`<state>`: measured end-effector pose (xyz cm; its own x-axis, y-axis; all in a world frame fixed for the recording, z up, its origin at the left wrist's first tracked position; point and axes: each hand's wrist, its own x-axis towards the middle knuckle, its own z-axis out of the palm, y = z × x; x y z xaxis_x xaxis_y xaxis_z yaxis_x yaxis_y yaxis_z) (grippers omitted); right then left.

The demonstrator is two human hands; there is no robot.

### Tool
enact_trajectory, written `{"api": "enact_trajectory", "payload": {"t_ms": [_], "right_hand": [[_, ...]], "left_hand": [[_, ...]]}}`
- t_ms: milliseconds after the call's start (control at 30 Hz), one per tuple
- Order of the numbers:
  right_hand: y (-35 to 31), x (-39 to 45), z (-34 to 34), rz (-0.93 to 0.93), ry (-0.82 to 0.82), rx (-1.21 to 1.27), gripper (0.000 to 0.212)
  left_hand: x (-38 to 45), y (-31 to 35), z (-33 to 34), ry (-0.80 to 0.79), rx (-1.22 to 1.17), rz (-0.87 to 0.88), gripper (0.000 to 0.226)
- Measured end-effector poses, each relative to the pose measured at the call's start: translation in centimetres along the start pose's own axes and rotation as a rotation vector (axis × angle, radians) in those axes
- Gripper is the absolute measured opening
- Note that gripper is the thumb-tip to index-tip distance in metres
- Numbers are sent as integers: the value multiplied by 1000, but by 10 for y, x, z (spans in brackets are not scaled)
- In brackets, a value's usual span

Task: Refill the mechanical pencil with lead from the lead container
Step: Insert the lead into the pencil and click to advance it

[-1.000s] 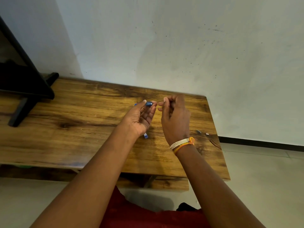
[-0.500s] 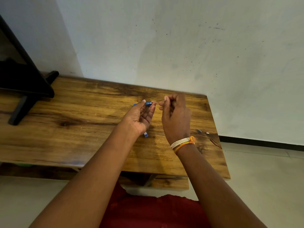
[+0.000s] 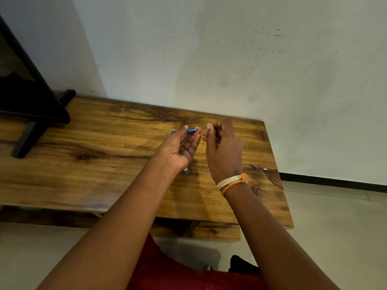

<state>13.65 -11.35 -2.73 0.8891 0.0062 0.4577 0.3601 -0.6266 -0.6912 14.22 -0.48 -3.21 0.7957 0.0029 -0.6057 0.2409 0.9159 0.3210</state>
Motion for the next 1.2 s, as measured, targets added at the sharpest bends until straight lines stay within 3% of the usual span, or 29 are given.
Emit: {"api": "enact_trajectory", "payload": {"t_ms": [600, 767, 1033, 1200], "right_hand": [[20, 13, -18, 158, -22, 4, 23], [57, 30, -47, 339, -67, -139, 25], [105, 26, -79, 567, -183, -461, 18], [118, 23, -85, 636, -302, -505, 19]], "left_hand": [[-1, -20, 6, -66, 105, 1, 31], [0, -32, 10, -106, 178, -57, 12], [5, -62, 16, -133, 333, -122, 11], [11, -75, 18, -105, 381, -125, 12]]}}
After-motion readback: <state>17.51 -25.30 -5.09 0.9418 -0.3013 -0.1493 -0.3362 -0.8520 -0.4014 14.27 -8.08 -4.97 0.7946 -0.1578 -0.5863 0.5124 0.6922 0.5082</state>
